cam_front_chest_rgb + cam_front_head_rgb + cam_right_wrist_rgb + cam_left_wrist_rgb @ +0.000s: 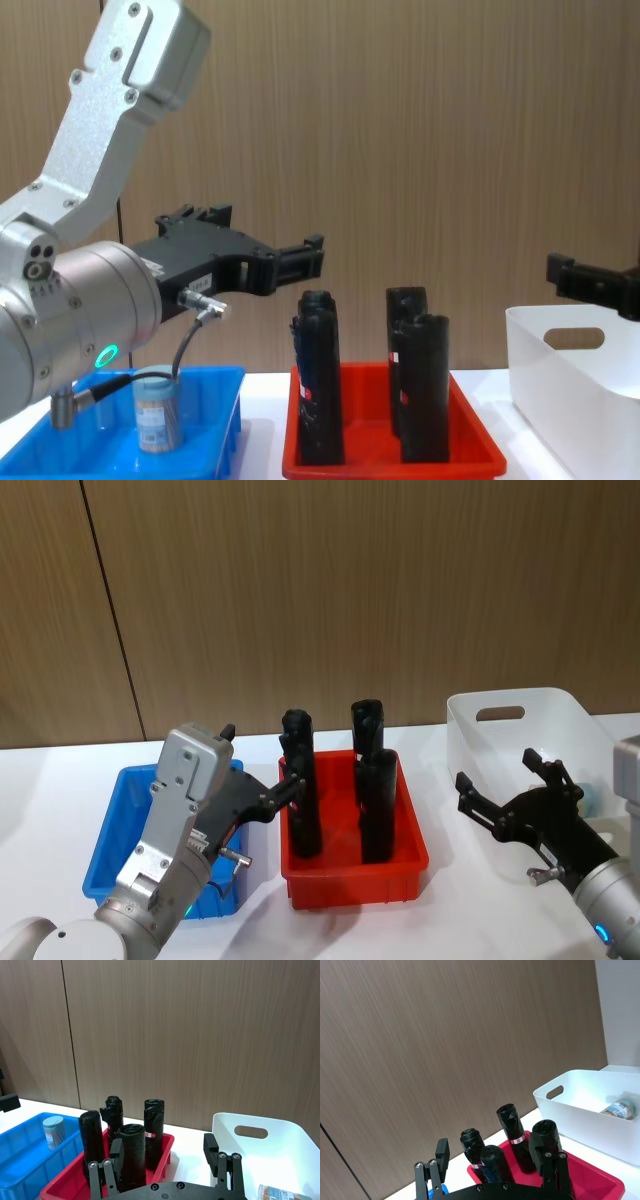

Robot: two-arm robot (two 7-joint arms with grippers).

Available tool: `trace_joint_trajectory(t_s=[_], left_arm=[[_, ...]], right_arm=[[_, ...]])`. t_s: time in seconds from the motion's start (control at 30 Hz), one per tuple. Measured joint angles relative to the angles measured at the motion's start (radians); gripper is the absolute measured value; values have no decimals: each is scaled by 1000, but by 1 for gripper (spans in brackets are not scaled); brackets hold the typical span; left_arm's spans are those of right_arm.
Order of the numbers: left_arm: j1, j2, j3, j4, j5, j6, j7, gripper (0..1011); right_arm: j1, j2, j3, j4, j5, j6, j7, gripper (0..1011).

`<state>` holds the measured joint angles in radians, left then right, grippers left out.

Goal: Pick the cotton swabs from the blue box and place them into the white box.

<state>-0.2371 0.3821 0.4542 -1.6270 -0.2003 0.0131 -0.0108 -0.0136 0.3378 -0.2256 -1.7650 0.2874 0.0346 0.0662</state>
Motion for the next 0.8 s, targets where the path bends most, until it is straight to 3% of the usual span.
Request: trace_joint_trajectory(t_s=[0.57, 0.8], left_arm=[[0, 0, 0, 1, 0, 1, 0, 1004], [0, 0, 0, 1, 0, 1, 0, 1004]], right_arm=[[5, -1, 1, 6, 0, 1, 16, 1001], [37, -6, 3, 43, 0, 29, 69, 1001]])
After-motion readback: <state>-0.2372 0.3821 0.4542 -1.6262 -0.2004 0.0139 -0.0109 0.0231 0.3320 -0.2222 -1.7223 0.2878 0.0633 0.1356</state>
